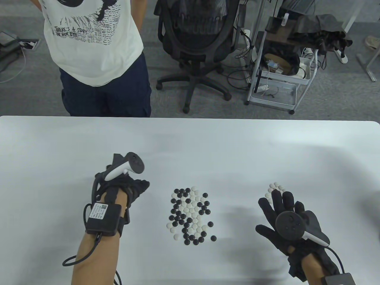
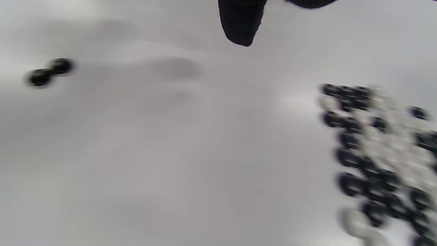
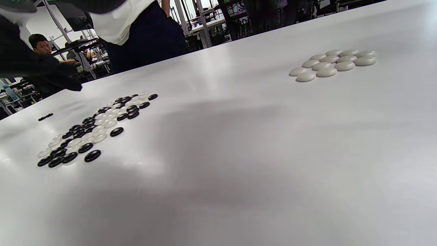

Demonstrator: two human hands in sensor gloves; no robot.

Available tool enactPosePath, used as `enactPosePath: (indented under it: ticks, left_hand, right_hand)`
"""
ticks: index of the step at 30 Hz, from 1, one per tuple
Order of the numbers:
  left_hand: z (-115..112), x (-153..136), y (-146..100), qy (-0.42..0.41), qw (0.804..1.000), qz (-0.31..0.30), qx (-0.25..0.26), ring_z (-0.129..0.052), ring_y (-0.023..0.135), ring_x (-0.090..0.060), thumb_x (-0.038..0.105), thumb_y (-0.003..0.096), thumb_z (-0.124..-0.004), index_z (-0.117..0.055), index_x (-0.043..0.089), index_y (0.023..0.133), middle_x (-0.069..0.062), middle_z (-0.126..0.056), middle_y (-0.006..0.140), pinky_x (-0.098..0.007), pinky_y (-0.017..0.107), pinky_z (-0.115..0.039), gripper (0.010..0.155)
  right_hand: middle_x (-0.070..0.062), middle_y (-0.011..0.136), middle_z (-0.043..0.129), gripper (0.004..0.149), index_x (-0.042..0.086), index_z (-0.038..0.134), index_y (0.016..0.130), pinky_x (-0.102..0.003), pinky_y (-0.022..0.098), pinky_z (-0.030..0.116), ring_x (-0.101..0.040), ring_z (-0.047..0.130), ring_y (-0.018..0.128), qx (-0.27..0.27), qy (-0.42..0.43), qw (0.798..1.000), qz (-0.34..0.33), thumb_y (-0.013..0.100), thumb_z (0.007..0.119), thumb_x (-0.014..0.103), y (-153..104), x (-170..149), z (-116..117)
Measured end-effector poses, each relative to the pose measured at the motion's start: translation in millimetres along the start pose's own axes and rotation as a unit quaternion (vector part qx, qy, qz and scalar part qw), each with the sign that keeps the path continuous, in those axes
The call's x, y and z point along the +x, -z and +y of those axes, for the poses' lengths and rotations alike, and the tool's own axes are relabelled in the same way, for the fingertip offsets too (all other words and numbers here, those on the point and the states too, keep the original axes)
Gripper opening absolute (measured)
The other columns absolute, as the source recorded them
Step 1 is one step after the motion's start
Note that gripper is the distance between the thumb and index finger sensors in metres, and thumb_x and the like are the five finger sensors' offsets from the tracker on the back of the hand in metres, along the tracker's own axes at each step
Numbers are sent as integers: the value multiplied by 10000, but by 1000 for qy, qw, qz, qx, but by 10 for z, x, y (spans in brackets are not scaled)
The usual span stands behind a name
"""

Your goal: Go stone sorting task

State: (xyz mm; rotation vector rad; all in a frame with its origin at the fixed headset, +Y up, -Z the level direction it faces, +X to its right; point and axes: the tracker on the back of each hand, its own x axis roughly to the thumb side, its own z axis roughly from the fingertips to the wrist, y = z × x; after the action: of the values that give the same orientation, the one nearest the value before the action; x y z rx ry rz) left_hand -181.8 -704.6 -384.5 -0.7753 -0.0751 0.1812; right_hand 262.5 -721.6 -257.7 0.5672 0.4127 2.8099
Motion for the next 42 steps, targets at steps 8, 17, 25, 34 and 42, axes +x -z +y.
enactPosePath:
  ticks: [8, 17, 25, 34, 42]
  left_hand:
    - [-257, 1240, 221, 111, 984, -135, -36, 100, 950, -604, 499, 565, -412, -552, 268, 1169, -292, 35, 1183, -846, 575, -37, 662]
    - [-498, 1600, 591, 156, 979, -110, -65, 162, 917, -588, 493, 559, -392, -415, 321, 1174, -279, 125, 1136, -839, 557, 3, 639]
    - [-288, 1413, 829, 45, 997, -62, -33, 196, 910, -580, 502, 554, -369, -415, 313, 1172, -263, 159, 1129, -838, 556, 26, 648]
    - [-64, 525, 699, -17, 999, 31, -20, 181, 913, -590, 508, 555, -373, -511, 295, 1157, -262, 139, 1144, -842, 546, 19, 654]
    - [-91, -400, 311, -46, 993, 106, -26, 148, 940, -585, 508, 555, -408, -606, 288, 1138, -243, 81, 1172, -839, 557, 14, 654]
  right_hand:
    - [-309, 1070, -53, 792, 120, 168, 1132, -807, 547, 67, -582, -95, 881, -2, 1, 1000, -1, 545, 498, 537, -10, 0, -6]
    - [-310, 1070, -54, 793, 118, 167, 1132, -807, 547, 67, -582, -94, 882, -1, 4, 1000, -5, 545, 499, 536, -16, -5, -5]
    - [-311, 1069, -53, 791, 118, 169, 1131, -808, 546, 70, -583, -93, 881, 3, 2, 1000, -5, 545, 498, 537, -23, 3, -1]
    - [-309, 1071, -53, 791, 116, 179, 1135, -810, 547, 70, -582, -94, 883, 2, 6, 1000, -6, 546, 499, 536, -37, -12, -17]
    - [-307, 1071, -54, 789, 117, 181, 1135, -810, 548, 69, -581, -94, 884, 9, 2, 1000, -5, 546, 499, 536, -26, 6, -8]
